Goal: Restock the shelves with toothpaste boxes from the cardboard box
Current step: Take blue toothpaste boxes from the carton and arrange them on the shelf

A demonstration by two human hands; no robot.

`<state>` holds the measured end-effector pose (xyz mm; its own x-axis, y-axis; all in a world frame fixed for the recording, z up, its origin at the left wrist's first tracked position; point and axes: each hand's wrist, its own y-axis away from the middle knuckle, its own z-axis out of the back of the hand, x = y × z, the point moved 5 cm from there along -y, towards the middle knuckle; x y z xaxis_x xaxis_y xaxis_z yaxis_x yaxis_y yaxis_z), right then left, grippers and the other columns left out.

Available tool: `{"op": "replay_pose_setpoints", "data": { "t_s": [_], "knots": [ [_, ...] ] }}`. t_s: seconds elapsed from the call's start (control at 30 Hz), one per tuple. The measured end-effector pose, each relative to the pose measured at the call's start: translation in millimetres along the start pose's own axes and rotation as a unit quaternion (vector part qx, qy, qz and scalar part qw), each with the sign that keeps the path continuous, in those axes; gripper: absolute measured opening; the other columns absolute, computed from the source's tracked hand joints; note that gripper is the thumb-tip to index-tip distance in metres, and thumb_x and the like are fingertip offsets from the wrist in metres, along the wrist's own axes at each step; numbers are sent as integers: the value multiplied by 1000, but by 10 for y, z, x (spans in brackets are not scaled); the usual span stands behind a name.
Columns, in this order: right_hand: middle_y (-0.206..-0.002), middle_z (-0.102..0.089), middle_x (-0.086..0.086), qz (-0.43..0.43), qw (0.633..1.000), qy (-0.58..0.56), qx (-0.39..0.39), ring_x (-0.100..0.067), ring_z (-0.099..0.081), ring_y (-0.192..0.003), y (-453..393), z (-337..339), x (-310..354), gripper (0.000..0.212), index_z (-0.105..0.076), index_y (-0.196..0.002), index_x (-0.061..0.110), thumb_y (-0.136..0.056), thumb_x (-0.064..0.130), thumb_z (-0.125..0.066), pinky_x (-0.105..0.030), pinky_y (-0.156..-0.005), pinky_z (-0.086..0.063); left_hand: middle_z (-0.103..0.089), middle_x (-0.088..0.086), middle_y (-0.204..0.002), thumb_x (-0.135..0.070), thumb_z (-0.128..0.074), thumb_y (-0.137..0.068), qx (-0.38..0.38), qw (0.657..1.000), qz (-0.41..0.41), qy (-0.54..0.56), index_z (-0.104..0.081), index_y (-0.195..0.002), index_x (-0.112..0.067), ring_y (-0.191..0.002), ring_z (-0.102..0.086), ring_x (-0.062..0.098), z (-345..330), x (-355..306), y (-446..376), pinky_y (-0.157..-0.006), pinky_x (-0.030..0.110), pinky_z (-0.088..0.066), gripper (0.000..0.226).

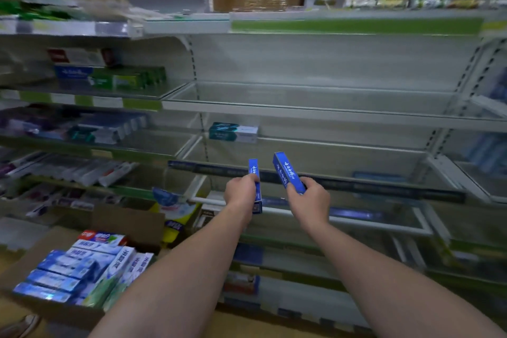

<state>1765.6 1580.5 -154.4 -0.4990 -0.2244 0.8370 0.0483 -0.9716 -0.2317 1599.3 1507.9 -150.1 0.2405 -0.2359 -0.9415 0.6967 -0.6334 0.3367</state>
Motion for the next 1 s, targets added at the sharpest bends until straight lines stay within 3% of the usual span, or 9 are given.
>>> {"op": "replay_pose_setpoints", "data": {
  "t_s": [0.23,0.47,0.67,0.77,0.9,1.0],
  "knots": [
    [-80,-68,2,-30,999,10,-10,-24,-61,-77,-162,397,-331,14,-68,-94,24,-87,34,-61,-35,-69,-50,-70,7,-89,-27,-70,-86,19,999,-13,-44,-66,-88,-17,-80,-65,24,-521,100,158,-62,31,-47,10],
    [-82,-70,3,-54,998,27,-21,-23,-63,-80,-490,187,-345,19,-70,-97,24,-86,36,-60,-33,-71,-51,-72,7,-91,-24,-71,-82,47,997,-12,-60,-69,-99,-14,-83,-69,26,-713,-6,-293,-74,36,-58,20],
    [-79,-69,-2,-55,992,105,-33,-27,-61,-78,-870,-81,-243,20,-68,-88,21,-87,38,-58,-30,-63,-39,-70,13,-90,-17,-71,-82,78,995,0,-67,-61,-88,-13,-72,-67,27,-820,-137,-862,-60,32,-52,13],
    [-84,-70,-4,-67,988,135,-41,-27,-58,-78,-1041,-185,-214,22,-69,-96,21,-87,40,-59,-30,-66,-38,-71,13,-87,-16,-71,-82,99,992,6,-82,-64,-96,-7,-66,-66,25,-864,-211,-1091,-56,30,-50,18],
    [-92,-72,-7,-73,981,178,-39,-32,-63,-88,-1242,-291,-202,29,-71,-107,25,-86,42,-60,-31,-72,-46,-71,16,-92,-13,-72,-81,124,988,22,-90,-58,-96,-8,-74,-71,31,-945,-248,-1345,-59,37,-57,21],
    [-94,-72,-8,-82,978,191,-20,-34,-64,-92,-1375,-361,-240,29,-69,-109,27,-87,44,-60,-30,-73,-47,-70,16,-94,-13,-73,-81,130,987,30,-92,-55,-101,-10,-76,-71,31,-1010,-239,-1471,-70,47,-63,27]
  ]
}}
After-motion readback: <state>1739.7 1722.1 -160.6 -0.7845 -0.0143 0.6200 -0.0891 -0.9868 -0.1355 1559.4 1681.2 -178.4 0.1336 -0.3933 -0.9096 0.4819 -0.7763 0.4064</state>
